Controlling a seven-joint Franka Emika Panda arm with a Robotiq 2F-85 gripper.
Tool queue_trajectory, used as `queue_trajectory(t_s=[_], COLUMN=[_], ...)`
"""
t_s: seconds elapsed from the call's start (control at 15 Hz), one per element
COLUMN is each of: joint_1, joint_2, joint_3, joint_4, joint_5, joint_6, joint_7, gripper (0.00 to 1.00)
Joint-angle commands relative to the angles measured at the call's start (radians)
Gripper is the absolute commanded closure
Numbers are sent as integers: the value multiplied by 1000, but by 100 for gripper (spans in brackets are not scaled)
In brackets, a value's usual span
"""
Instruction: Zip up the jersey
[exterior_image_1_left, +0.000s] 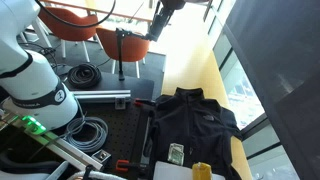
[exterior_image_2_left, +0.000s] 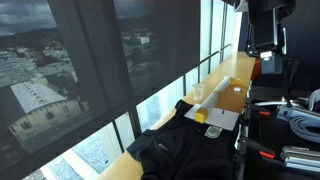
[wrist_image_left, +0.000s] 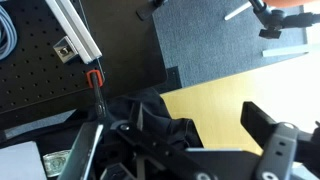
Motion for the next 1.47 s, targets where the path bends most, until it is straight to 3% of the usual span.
queue_trajectory(t_s=[0.0,1.4], joint_1=[-11,-32], joint_2=[-1,5], joint_3=[9,2], joint_4=[2,-17], joint_5=[3,-35], joint_6=[-5,10], joint_7=[-3,-24], gripper=[0,0])
